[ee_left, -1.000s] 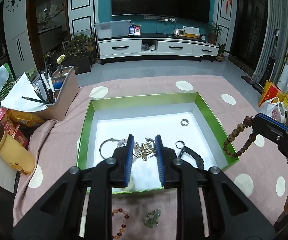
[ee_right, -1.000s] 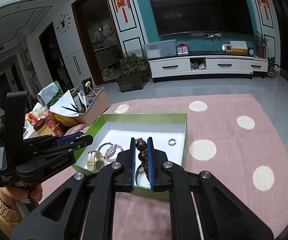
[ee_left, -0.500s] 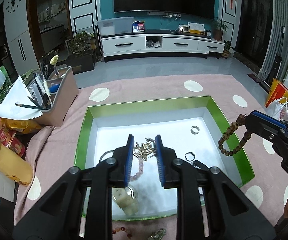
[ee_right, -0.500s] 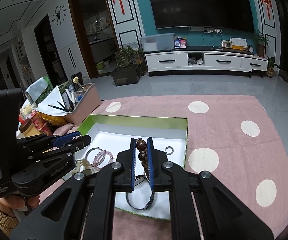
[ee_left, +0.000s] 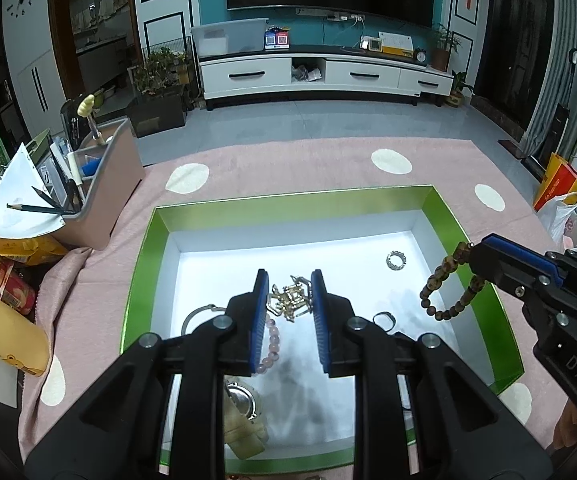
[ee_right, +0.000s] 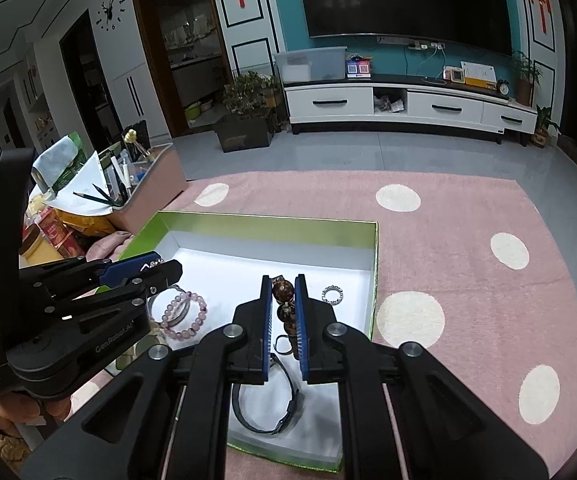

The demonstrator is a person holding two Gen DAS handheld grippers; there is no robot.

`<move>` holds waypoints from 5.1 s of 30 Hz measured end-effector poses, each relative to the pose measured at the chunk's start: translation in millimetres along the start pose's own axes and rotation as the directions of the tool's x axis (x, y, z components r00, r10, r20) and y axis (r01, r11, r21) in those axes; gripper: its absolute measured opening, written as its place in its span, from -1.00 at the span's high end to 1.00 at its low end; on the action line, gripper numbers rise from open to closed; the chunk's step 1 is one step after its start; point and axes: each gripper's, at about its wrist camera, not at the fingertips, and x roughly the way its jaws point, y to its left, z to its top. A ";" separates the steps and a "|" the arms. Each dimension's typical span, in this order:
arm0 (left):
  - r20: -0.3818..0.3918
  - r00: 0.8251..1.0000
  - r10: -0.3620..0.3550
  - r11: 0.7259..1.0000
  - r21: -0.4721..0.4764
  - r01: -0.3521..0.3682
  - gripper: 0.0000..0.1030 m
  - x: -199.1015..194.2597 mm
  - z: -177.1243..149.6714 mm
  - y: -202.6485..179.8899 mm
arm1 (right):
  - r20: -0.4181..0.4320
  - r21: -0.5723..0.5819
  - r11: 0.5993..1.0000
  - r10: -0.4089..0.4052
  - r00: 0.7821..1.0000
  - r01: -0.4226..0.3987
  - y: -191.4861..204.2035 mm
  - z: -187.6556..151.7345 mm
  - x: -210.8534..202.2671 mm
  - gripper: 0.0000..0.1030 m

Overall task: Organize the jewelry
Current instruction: 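Lower the charm and wooden bracelet into the box and open both grippers, then withdraw both grippers from the box back over the last two pieces, then close the right gripper on the green jade pendant, then grasp the red-and-orange bead bracelet with the left gripper while the right holds the pendant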

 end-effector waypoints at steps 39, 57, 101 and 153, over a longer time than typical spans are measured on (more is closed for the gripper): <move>-0.120 0.992 0.024 0.999 0.032 -0.020 0.58 44.2 -9.2 -14.0 | -0.122 -0.041 0.995 -0.093 0.988 0.088 -7.0 -12.3 37.2 0.79; -0.036 0.998 0.042 0.998 0.041 -0.040 -0.45 2.6 -8.0 -13.3 | -0.047 -0.019 0.993 -0.117 0.992 0.117 -8.7 -17.3 -5.2 0.21; -0.071 0.994 0.078 0.968 -0.235 -0.092 -0.96 -154.1 -218.2 91.4 | -0.139 0.013 1.000 0.028 0.990 -0.026 38.4 -161.7 -123.8 -0.83; -0.088 0.996 -0.026 0.972 -0.236 0.005 0.19 -59.0 -184.0 83.1 | -0.141 -0.042 0.989 0.131 0.981 -0.138 64.8 -145.5 -31.5 0.86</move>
